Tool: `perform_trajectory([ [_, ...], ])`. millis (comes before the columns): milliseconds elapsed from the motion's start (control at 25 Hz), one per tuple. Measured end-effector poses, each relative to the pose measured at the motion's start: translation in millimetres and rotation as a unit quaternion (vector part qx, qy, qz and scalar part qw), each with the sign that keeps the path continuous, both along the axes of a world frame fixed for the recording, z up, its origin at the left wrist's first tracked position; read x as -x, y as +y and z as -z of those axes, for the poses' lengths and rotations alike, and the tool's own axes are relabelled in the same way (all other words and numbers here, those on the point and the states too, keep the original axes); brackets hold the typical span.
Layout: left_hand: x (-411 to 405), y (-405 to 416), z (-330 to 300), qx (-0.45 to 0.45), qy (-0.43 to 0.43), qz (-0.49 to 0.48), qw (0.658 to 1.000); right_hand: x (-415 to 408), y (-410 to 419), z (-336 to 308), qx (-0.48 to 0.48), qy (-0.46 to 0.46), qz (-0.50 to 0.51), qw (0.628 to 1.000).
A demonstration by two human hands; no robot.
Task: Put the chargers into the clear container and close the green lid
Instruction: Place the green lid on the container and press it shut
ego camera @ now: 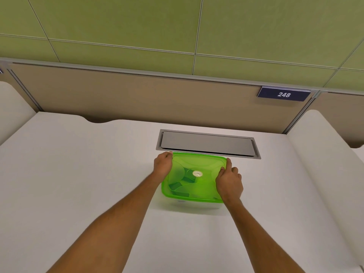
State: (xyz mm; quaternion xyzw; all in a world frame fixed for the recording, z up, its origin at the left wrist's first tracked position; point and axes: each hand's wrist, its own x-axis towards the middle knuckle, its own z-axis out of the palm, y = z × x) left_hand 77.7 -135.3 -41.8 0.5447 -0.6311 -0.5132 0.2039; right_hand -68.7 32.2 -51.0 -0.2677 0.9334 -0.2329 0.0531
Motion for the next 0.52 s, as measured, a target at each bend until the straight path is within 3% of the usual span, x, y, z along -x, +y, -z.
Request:
perform_trajectory([
  [520, 4.6, -3.1, 10.1, 0.063, -0.005, -0.041, 0.997, 3.2, -3.6, -4.3, -0.01, -0.007, -0.007, 1.0],
])
